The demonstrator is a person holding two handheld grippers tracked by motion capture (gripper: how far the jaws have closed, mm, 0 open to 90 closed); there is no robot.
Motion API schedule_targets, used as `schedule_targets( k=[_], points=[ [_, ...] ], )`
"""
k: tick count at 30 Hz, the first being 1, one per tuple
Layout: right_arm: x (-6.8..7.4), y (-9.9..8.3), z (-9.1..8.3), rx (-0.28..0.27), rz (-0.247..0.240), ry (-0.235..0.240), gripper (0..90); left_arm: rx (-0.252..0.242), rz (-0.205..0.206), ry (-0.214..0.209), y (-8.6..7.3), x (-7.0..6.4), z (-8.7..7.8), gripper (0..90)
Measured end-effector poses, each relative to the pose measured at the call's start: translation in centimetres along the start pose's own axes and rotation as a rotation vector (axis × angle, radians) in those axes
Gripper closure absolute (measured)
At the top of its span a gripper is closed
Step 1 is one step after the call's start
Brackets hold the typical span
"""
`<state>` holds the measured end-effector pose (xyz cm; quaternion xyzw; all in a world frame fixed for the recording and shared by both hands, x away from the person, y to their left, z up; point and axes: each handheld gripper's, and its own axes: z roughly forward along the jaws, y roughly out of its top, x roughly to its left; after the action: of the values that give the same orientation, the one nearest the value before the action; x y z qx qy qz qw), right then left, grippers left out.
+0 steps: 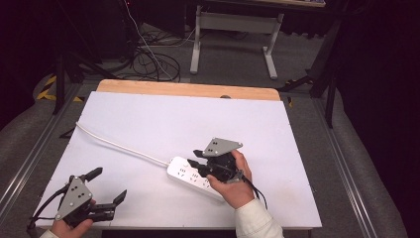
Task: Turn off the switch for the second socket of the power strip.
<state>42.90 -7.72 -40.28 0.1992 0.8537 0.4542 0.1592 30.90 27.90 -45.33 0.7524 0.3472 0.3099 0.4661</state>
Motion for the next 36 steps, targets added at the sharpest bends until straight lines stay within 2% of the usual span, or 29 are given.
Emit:
schedule_targets(
  k=[2, 6, 9, 12, 16, 18, 19, 20, 23, 29, 36],
  points=[
    [0.1, 0.1, -0.1, -0.037, -0.04, -0.017, 50.1, -0.003, -0.003, -0.001, 0.0, 0.0, 0.0, 5.5],
    [0.0, 0.1, -0.3, -0.118, -0.091, 0.027, 49.4, -0.002, -0.002, 0.0, 0.0, 0.0, 0.0, 5.5],
    [0.0, 0.1, -0.6, -0.145, -0.088, 0.046, 45.6, -0.003, -0.003, 0.001, 0.0, 0.0, 0.0, 5.4],
    [0.0, 0.1, -0.8, -0.152, -0.065, 0.057, 40.8, -0.005, -0.003, 0.0, 0.0, 0.0, 0.0, 5.4],
    [-0.2, 0.0, -1.1, -0.153, -0.073, 0.034, 34.1, -0.003, 0.003, 0.003, 0.0, 0.1, -0.1, 5.4],
    [-0.3, -0.1, -1.2, -0.152, -0.047, 0.032, 28.5, -0.004, 0.004, 0.004, 0.0, 0.1, -0.1, 5.4],
    [-0.3, -0.2, -1.3, -0.123, 0.032, 0.037, 25.0, -0.004, 0.004, 0.004, 0.0, 0.1, -0.1, 5.4],
    [-0.4, -0.3, -1.4, -0.124, 0.055, 0.049, 24.9, -0.004, 0.003, 0.004, 0.0, 0.1, -0.1, 5.4],
    [-0.5, -0.4, -1.9, -0.133, 0.036, 0.039, 24.0, -0.005, 0.004, 0.004, 0.0, 0.1, -0.1, 5.4],
    [-1.2, -0.9, -3.4, -0.176, 0.066, 0.024, 16.8, -0.005, 0.005, 0.004, 0.0, 0.1, -0.1, 5.4],
    [-2.4, -2.0, -5.2, -0.179, 0.079, -0.003, 11.3, -0.004, 0.004, 0.001, 0.0, 0.1, -0.1, 5.2]
  ],
)
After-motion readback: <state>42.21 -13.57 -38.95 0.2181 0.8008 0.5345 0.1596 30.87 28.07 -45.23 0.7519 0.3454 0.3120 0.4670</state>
